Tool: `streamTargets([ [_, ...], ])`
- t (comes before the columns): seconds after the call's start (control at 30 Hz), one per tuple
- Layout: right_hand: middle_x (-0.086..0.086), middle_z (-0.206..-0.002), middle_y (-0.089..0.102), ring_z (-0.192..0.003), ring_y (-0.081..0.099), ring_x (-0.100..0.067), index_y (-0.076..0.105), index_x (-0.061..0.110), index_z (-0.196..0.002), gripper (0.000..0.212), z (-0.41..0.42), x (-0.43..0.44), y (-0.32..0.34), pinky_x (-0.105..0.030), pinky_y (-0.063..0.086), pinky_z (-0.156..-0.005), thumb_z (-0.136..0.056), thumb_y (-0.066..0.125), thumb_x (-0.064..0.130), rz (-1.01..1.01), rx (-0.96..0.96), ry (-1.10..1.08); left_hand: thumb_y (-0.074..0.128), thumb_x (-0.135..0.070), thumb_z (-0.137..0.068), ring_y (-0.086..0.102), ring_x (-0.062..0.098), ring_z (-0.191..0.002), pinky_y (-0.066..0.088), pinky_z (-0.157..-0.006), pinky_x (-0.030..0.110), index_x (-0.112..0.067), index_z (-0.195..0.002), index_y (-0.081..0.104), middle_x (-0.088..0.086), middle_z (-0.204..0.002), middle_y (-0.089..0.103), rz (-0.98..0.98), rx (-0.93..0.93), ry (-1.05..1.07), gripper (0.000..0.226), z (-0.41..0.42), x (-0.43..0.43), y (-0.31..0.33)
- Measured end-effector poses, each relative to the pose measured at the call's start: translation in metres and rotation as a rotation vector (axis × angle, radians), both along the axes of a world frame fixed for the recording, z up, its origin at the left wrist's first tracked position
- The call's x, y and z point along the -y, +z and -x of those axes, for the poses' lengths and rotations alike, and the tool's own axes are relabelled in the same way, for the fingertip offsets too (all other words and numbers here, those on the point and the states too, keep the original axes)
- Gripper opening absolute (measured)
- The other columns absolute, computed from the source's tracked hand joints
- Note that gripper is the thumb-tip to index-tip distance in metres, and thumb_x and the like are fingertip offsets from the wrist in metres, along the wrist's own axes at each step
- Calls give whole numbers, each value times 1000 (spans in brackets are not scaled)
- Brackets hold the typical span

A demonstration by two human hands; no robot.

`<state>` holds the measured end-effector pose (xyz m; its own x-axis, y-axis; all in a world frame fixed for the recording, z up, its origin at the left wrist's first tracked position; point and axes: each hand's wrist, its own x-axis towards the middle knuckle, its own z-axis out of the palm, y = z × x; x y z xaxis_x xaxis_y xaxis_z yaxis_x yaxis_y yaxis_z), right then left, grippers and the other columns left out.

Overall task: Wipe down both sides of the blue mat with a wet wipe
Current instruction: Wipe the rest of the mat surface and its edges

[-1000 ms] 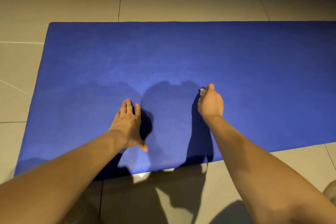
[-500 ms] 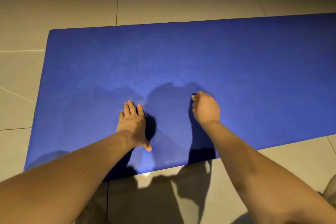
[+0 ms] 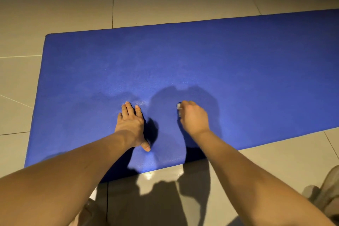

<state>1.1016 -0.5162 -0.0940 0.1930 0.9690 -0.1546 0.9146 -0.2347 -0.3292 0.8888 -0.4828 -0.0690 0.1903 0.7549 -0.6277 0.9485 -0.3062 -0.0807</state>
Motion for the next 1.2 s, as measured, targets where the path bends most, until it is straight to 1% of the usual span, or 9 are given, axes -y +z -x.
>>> streamTargets([
  [0.13,-14,-110,56,-80,55,-36,62,10,-101,9,-63,15,0,-35,33,-62,-95,55,13,8,104,-252,89,-71,-44,-14,50,-150,12,-124,52,3,-155,-14,35,-159,-16,-3,-5,1,169,1,0,-1],
  [0.27,-15,-112,57,-88,60,-39,61,8,-107,14,-40,10,-6,-37,38,-63,-96,54,12,-7,62,-328,89,-72,-46,-13,50,-150,12,-124,52,4,-155,-16,36,-159,-16,7,-46,2,169,-5,-1,0],
  [0.37,-14,-112,59,-92,61,-39,65,10,-110,20,17,10,-10,-42,46,-69,-94,54,11,-66,-54,-217,90,-69,-47,-13,50,-150,12,-124,53,5,-154,-17,37,-159,-17,19,-71,13,168,-9,-2,3],
  [0.53,-12,-100,61,-86,61,-38,63,11,-105,13,50,27,-12,-40,39,-62,-96,54,11,-118,-77,81,90,-68,-48,-15,49,-150,12,-124,52,3,-154,-20,34,-159,-20,30,-70,31,169,-8,1,4],
  [0.6,-11,-101,63,-90,62,-37,60,11,-106,12,17,27,-15,-41,44,-65,-97,53,15,-131,-52,14,90,-68,-48,-15,48,-150,12,-124,52,3,-154,-19,34,-160,-19,17,-63,28,168,-7,1,3],
  [0.73,-9,-100,62,-83,58,-35,48,11,-101,8,-57,44,-12,-38,38,-60,-95,53,11,-85,14,-260,91,-68,-47,-15,47,-151,12,-124,51,1,-155,-18,33,-160,-19,1,-31,38,168,-3,3,-1],
  [0.87,-10,-106,62,-87,59,-33,55,10,-104,14,-45,43,-12,-39,43,-64,-91,56,6,-61,-1,-367,91,-69,-46,-16,47,-150,11,-124,53,1,-155,-18,32,-160,-19,-2,6,42,169,-1,1,-5],
  [1.07,-12,-99,59,-83,58,-37,61,12,-104,14,65,51,-12,-38,33,-61,-93,53,10,-58,-85,-96,92,-66,-46,-16,49,-150,9,-124,56,1,-155,-17,33,-160,-20,2,46,42,169,2,1,-7],
  [1.2,-11,-100,60,-81,61,-37,60,12,-103,10,36,51,-8,-37,35,-60,-97,52,16,-70,10,10,92,-68,-44,-16,48,-150,9,-124,56,1,-155,-18,33,-159,-21,7,40,39,170,3,-1,-9],
])
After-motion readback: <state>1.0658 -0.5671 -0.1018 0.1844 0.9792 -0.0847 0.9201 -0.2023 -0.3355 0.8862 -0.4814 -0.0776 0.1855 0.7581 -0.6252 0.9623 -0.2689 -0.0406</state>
